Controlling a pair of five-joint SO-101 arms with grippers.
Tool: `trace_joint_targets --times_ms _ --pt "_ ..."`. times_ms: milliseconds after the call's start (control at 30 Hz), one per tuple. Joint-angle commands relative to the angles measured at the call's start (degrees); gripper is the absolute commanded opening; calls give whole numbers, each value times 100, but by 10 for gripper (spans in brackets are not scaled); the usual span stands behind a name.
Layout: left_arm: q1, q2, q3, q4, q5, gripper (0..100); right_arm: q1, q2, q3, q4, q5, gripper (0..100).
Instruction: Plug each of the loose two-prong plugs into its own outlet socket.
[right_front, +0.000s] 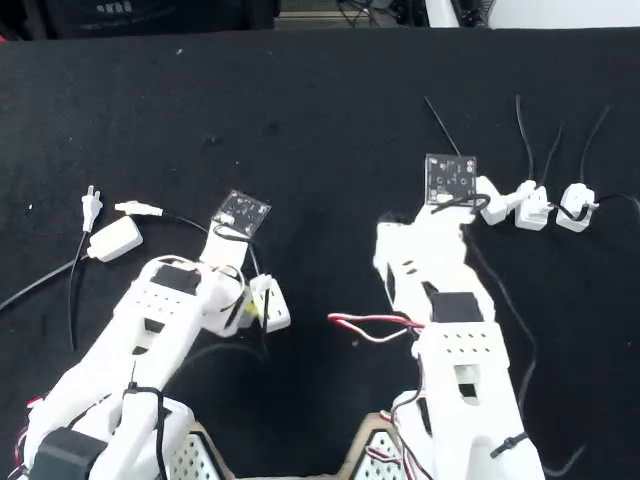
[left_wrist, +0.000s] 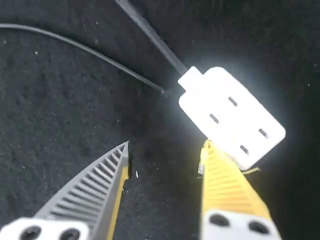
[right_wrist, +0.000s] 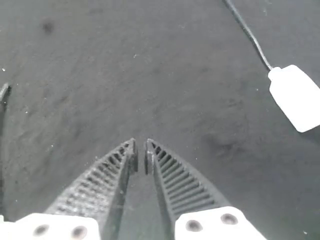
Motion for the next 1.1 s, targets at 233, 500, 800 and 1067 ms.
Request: trace_joint_targets --times_ms 233,500,800,1067 --pt "1182 -158 -295 237 325 231 149 -48 -321 -167 -97 39" --pt "1235 -185 -444 264 527 231 149 -48 -295 -167 -97 39" --pt "-1332 -70 -1974 809 967 231 141 -48 -312 -167 -97 39" --pt "-2554 1081 -2079 -1037 2154 234 123 -48 -295 -167 -97 39"
